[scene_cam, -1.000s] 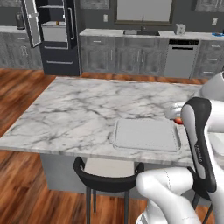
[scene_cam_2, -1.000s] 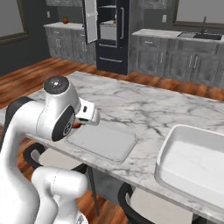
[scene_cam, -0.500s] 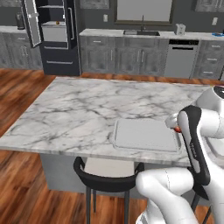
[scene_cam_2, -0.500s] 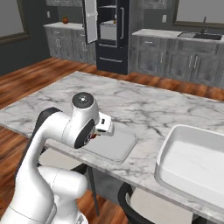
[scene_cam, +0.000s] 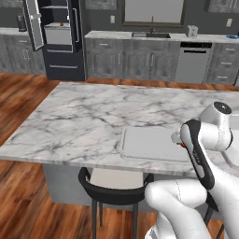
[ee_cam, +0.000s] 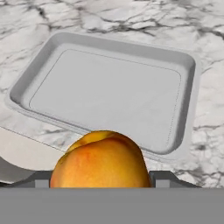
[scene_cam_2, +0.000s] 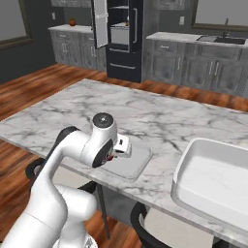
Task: Place the cold items (peach and mango) from the fridge in one tupperware on the dining counter. Place the warm items (hot dog and kebab skewer) in the stove area in another tupperware.
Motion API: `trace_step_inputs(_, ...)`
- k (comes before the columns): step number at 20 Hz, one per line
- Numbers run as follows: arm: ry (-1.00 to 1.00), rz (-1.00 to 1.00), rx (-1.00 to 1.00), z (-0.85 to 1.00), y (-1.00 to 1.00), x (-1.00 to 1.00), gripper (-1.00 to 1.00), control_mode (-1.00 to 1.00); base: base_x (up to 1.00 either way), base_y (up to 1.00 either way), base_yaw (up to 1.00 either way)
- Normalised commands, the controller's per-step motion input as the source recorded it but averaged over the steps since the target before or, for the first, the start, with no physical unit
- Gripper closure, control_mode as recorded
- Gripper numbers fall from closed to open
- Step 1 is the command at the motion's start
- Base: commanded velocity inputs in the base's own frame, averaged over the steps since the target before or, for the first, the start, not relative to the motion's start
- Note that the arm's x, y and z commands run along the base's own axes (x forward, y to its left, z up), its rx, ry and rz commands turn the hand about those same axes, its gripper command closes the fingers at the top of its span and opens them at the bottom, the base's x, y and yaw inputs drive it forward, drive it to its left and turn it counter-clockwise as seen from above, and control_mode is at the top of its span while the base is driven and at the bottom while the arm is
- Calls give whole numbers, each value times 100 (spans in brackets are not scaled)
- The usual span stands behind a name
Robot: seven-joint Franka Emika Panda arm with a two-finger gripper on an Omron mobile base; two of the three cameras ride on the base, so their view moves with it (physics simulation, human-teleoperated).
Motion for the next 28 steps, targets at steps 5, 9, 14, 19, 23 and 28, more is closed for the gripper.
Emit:
trace_step_inputs(5,11,2,0,-43,-5,72,100,-100,0,0,0)
trace_step_inputs(9,8,1,0,-47,-13,69,100,-100,0,0,0)
trace_step_inputs(14,6,0,0,-50,-13,62,100,-100,0,0,0)
trace_step_inputs(19,2,0,0,-41,-21,59,100,-100,0,0,0)
trace_step_inputs(23,0,0,2,-27,-34,50,100,-100,0,0,0)
trace_step_inputs(28,0,0,1,-25,-38,26,100,-100,0,0,0)
